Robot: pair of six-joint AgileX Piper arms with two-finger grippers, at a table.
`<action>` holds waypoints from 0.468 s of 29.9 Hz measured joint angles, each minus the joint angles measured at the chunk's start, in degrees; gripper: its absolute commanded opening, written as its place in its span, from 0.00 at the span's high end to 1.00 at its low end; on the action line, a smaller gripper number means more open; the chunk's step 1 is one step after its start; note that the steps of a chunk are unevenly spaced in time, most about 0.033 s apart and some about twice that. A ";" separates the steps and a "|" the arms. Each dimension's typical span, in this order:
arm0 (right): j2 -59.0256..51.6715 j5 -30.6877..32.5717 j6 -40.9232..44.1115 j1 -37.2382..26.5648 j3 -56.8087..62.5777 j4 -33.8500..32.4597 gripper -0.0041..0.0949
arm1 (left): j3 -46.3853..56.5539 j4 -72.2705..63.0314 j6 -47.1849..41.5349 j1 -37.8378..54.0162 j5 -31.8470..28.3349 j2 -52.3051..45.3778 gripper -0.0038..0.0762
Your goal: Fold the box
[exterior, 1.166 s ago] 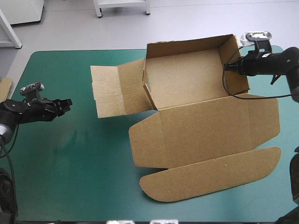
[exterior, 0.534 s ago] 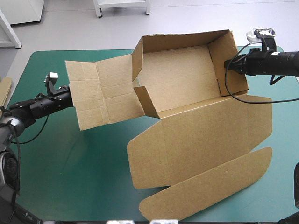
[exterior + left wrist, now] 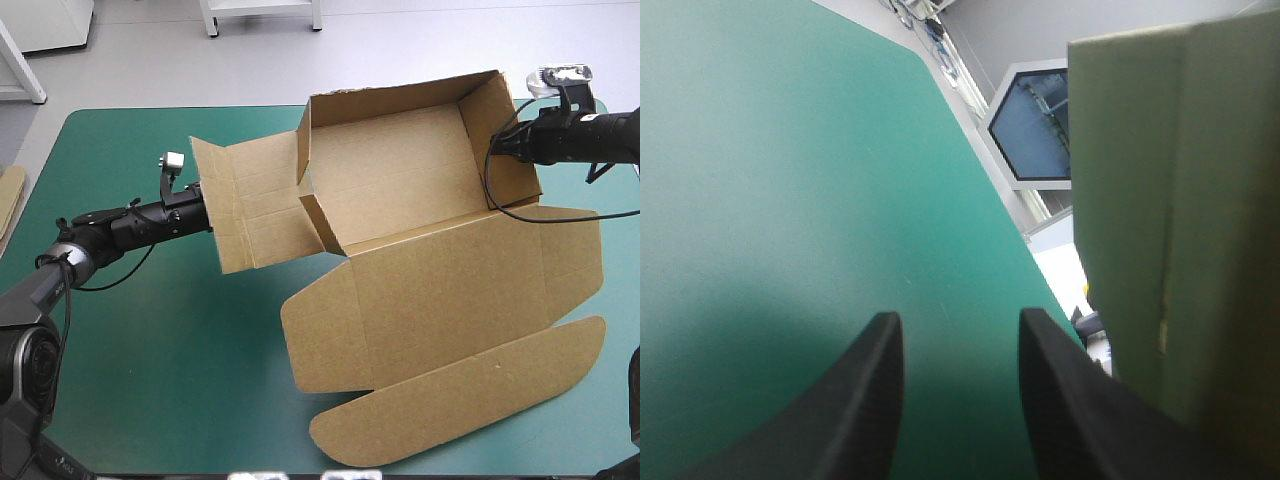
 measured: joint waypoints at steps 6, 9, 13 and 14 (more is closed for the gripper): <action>1.24 -0.98 1.02 0.00 0.00 -0.82 0.98 | -0.43 -0.07 -3.41 -1.33 0.32 -0.11 0.48; 2.21 -0.98 1.20 0.00 0.00 -0.82 0.98 | -1.58 -0.01 -3.84 -3.22 0.32 -0.11 0.48; 3.42 -1.03 1.39 0.00 0.00 -0.82 0.98 | -5.03 0.04 -4.88 -5.65 0.56 -0.11 0.48; 3.67 -1.11 1.39 0.00 0.00 -0.71 0.98 | -6.00 0.06 -5.34 -6.08 0.56 -0.11 0.48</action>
